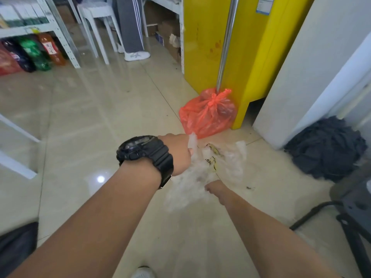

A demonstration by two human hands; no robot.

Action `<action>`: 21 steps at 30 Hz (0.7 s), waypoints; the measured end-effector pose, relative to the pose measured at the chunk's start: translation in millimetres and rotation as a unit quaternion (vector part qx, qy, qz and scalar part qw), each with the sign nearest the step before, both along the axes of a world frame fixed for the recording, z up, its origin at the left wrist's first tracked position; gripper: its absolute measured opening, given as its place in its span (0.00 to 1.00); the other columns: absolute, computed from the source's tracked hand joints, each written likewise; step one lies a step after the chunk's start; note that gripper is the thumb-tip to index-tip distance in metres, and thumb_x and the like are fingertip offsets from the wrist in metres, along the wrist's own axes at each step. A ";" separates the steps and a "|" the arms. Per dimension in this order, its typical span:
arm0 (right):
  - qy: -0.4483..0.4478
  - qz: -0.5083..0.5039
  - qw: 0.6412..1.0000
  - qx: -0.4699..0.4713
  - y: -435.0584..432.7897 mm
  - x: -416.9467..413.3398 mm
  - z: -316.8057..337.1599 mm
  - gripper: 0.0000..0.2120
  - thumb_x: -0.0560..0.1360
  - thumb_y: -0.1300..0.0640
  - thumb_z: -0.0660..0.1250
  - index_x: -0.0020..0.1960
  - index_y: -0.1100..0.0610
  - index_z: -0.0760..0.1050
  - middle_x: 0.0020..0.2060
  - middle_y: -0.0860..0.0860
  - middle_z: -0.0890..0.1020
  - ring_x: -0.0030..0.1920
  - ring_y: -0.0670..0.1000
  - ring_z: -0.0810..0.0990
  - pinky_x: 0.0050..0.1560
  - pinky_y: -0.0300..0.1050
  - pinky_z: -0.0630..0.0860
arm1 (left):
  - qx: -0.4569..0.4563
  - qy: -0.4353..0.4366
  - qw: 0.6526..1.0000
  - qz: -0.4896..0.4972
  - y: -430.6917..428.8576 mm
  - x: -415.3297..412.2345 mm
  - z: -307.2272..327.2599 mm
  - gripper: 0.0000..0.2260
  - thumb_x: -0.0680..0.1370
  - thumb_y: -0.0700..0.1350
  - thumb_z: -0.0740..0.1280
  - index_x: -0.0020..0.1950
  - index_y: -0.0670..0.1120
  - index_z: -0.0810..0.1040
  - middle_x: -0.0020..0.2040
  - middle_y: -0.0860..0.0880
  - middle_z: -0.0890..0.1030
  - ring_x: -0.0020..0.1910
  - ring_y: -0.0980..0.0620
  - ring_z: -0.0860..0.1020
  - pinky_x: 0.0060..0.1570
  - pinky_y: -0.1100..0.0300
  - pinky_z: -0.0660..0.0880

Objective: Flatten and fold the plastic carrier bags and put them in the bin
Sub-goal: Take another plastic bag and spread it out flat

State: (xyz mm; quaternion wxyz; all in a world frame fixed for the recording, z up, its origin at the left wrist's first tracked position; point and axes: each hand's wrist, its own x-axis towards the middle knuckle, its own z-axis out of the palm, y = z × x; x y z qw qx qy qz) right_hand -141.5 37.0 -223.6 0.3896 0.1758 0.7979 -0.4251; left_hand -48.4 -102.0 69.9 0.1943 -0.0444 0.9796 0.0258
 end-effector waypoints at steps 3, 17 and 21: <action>0.131 0.034 0.991 0.017 -6.9 -29.5 58.6 0.09 0.74 0.68 0.64 0.36 0.61 0.72 0.35 0.57 0.73 0.31 0.53 0.71 0.30 0.40 0.66 | 0.006 -0.009 1.000 -0.004 -2.4 -1.7 0.6 0.17 0.84 0.51 0.54 0.72 0.48 0.63 0.69 0.43 0.72 0.58 0.43 0.74 0.49 0.56 0.65; 0.423 -0.013 0.900 -0.103 92.0 100.8 333.5 0.28 0.73 0.48 0.74 0.69 0.51 0.67 0.54 0.48 0.77 0.49 0.41 0.77 0.41 0.32 0.73 | 0.379 0.219 0.899 -0.020 31.7 -1.5 18.2 0.10 0.78 0.48 0.66 0.39 0.45 0.74 0.35 0.46 0.79 0.34 0.45 0.79 0.43 0.49 0.78; 0.390 0.070 0.918 -0.036 127.5 160.3 314.0 0.32 0.67 0.45 0.79 0.63 0.38 0.64 0.56 0.35 0.73 0.58 0.34 0.74 0.48 0.26 0.71 | 0.483 0.200 0.850 -0.059 53.3 16.4 27.2 0.12 0.80 0.46 0.65 0.37 0.47 0.72 0.31 0.52 0.73 0.31 0.53 0.71 0.38 0.56 0.70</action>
